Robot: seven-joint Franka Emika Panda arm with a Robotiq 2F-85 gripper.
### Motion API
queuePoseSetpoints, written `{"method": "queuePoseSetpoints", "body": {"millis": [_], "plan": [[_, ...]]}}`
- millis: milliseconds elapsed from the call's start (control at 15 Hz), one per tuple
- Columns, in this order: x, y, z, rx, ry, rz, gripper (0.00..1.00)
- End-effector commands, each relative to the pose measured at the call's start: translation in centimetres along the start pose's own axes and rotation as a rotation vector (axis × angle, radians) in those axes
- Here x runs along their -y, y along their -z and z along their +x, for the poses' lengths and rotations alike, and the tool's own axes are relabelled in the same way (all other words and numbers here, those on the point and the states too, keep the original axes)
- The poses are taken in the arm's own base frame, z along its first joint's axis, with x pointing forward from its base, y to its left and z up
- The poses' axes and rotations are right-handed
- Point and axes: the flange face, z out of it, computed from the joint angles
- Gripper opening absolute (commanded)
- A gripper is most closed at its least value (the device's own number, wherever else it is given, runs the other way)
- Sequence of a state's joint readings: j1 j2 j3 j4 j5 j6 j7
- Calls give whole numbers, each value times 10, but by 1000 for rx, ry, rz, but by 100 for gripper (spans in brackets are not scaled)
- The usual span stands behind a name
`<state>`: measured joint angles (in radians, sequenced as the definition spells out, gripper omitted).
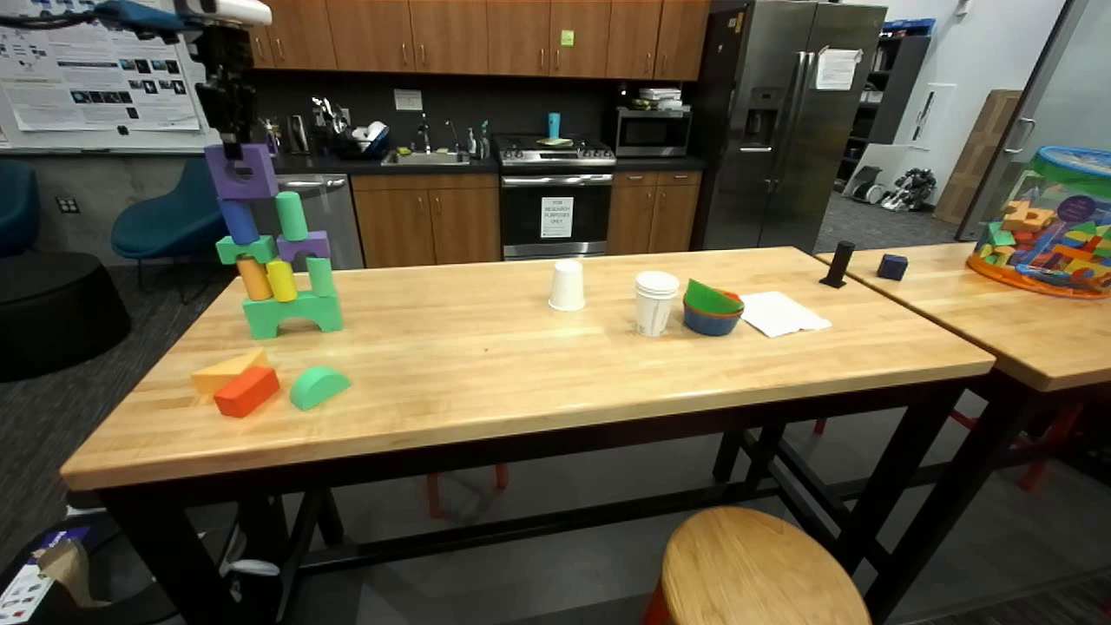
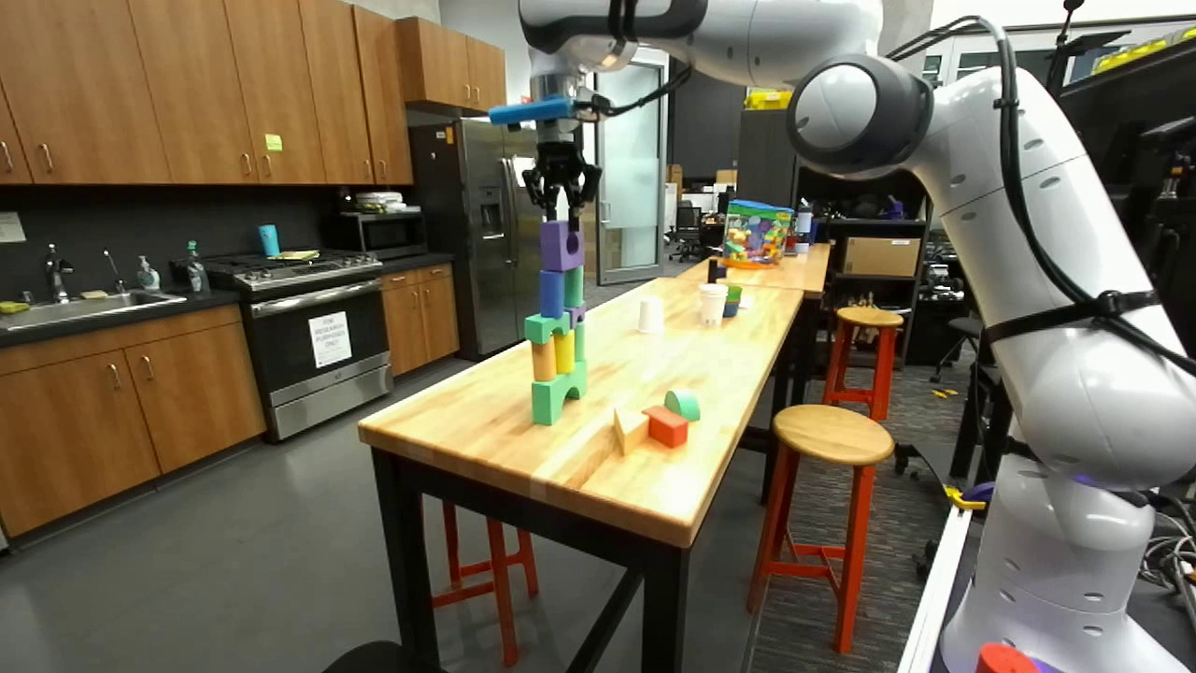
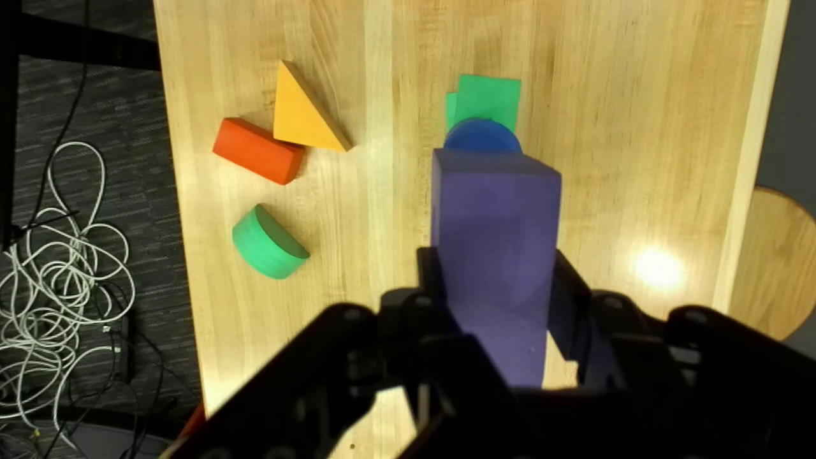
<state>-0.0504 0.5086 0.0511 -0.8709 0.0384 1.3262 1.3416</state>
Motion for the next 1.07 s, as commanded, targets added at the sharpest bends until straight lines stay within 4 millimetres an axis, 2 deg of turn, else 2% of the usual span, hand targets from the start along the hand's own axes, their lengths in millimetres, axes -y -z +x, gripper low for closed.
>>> {"method": "queuePoseSetpoints", "body": {"millis": [0, 400, 1000], "plan": [[1, 5, -2, 2, 37, 6, 15], [-4, 17, -2, -3, 40, 19, 15], [2, 11, 1, 13, 48, 16, 15]]}}
